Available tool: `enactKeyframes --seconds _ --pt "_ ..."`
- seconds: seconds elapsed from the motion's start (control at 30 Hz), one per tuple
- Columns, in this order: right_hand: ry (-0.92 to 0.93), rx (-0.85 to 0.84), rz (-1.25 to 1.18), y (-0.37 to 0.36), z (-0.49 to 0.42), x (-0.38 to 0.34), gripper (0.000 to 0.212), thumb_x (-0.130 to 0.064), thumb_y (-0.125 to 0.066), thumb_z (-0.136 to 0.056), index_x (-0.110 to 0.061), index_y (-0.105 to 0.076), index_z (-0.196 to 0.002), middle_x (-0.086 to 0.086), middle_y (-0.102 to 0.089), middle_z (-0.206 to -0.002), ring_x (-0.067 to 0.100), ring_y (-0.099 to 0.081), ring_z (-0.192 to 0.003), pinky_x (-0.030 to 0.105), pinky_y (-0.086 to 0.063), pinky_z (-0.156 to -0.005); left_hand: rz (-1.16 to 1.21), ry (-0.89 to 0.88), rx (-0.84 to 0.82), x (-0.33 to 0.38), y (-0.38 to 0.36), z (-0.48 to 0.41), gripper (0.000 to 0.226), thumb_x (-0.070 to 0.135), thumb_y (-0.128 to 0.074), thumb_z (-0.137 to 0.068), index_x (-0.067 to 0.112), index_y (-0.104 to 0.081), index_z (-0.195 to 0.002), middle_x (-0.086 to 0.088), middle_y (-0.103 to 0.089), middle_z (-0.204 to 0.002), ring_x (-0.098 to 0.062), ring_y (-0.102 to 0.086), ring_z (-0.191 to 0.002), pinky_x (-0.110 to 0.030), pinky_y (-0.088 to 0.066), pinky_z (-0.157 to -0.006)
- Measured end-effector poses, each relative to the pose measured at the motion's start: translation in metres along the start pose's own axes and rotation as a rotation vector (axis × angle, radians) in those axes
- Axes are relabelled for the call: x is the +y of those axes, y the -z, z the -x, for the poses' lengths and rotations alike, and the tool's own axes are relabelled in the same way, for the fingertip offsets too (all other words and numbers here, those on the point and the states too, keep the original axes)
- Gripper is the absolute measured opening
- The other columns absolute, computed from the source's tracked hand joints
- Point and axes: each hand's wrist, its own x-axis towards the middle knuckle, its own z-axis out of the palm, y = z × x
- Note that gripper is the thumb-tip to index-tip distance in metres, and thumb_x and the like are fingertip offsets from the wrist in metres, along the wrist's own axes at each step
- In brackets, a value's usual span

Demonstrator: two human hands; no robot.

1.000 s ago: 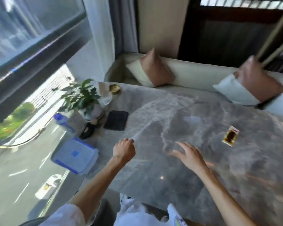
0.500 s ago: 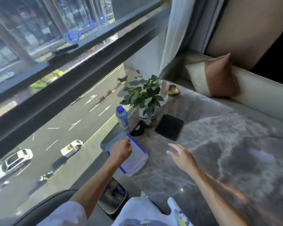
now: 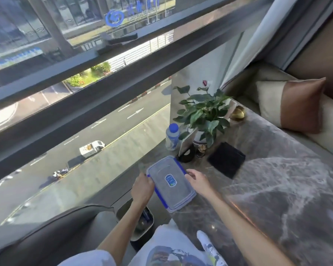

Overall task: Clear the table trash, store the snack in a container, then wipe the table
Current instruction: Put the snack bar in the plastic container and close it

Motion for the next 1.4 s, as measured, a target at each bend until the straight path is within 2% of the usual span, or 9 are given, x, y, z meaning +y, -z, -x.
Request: enactKeyframes --seconds 0.3,0.4,0.73,0.9,1.0,1.07,1.2,1.3,1.4 --pt "-0.111 -0.099 -0.034 -0.01 -0.014 0.004 0.048 -0.027 -0.051 -0.097 -0.011 -0.046 -0.142 0.007 -0.052 -0.143 0.024 -0.05 -0.131 0.035 -0.038 -0.111 0.63 0.336 -0.328 -0.005 -0.037 0.009 0.04 0.026 -0.056 -0.095 0.01 -0.045 -0.13 -0.011 -0.063 -0.126 -0.028 -0.067 -0.104 -0.045 -0.058 -0.087" --pt "-0.129 -0.095 -0.107 -0.009 -0.009 0.013 0.045 -0.02 -0.052 -0.096 -0.009 -0.049 -0.139 0.009 -0.058 -0.138 0.023 -0.054 -0.125 0.041 -0.042 -0.11 0.779 0.427 -0.33 -0.005 -0.047 0.014 0.041 0.02 -0.062 -0.092 0.018 -0.039 -0.126 -0.009 -0.061 -0.121 -0.03 -0.069 -0.1 -0.051 -0.061 -0.077" --pt "-0.385 0.281 -0.417 0.056 0.089 0.152 0.044 0.004 -0.061 -0.086 0.001 -0.055 -0.13 0.02 -0.064 -0.124 0.024 -0.06 -0.105 0.031 -0.045 -0.096 0.531 0.184 -0.633 0.059 -0.137 0.08 0.036 0.01 -0.064 -0.089 0.012 -0.038 -0.114 -0.006 -0.058 -0.103 -0.024 -0.068 -0.081 -0.036 -0.058 -0.05" --pt "-0.54 0.553 -0.635 0.085 0.187 0.252 0.044 0.006 -0.067 -0.082 0.006 -0.056 -0.125 0.026 -0.063 -0.12 0.034 -0.059 -0.112 0.037 -0.045 -0.099 0.337 -0.046 -0.805 0.119 -0.217 0.159 0.027 0.001 -0.055 -0.091 0.012 -0.043 -0.112 -0.009 -0.055 -0.092 -0.022 -0.057 -0.074 -0.037 -0.054 -0.06" --pt "-0.595 0.689 -0.759 0.09 0.241 0.305 0.043 0.008 -0.066 -0.082 0.01 -0.054 -0.123 0.025 -0.061 -0.108 0.024 -0.055 -0.095 0.021 -0.049 -0.078 0.248 -0.165 -0.869 0.15 -0.262 0.214 0.029 -0.005 -0.051 -0.092 0.013 -0.048 -0.115 -0.008 -0.056 -0.08 -0.017 -0.053 -0.064 -0.036 -0.05 -0.064" --pt "-0.626 0.728 -0.834 0.088 0.273 0.337 0.044 0.009 -0.066 -0.081 0.011 -0.052 -0.123 0.019 -0.055 -0.101 0.023 -0.053 -0.092 0.017 -0.047 -0.065 0.167 -0.228 -0.898 0.158 -0.289 0.248 0.04 -0.005 -0.051 -0.093 0.005 -0.046 -0.131 -0.023 -0.062 -0.091 -0.023 -0.055 -0.067 -0.04 -0.051 -0.068" --pt "-0.68 0.723 -0.921 0.076 0.315 0.39 0.046 0.007 -0.069 -0.081 0.01 -0.05 -0.122 0.011 -0.055 -0.094 0.025 -0.052 -0.092 0.039 -0.049 -0.081 0.047 -0.249 -0.864 0.149 -0.332 0.296 0.043 -0.005 -0.051 -0.091 0.002 -0.048 -0.134 -0.023 -0.06 -0.096 -0.027 -0.056 -0.083 -0.049 -0.052 -0.084" --pt "-0.671 0.686 -0.933 0.069 0.331 0.419 0.044 0.009 -0.068 -0.08 0.011 -0.051 -0.121 -0.003 -0.05 -0.081 0.022 -0.052 -0.091 0.024 -0.049 -0.071 -0.008 -0.233 -0.828 0.132 -0.351 0.322 0.042 -0.005 -0.048 -0.092 0.003 -0.047 -0.134 -0.019 -0.059 -0.088 -0.028 -0.056 -0.076 -0.043 -0.05 -0.07" --pt "-0.661 0.662 -0.981 0.062 0.335 0.433 0.047 0.012 -0.067 -0.08 0.014 -0.048 -0.122 0.005 -0.053 -0.084 0.022 -0.052 -0.089 0.013 -0.044 -0.057 -0.024 -0.238 -0.748 0.123 -0.354 0.332 0.041 -0.003 -0.051 -0.092 0.004 -0.049 -0.133 -0.026 -0.067 -0.1 -0.027 -0.059 -0.082 -0.048 -0.054 -0.079"
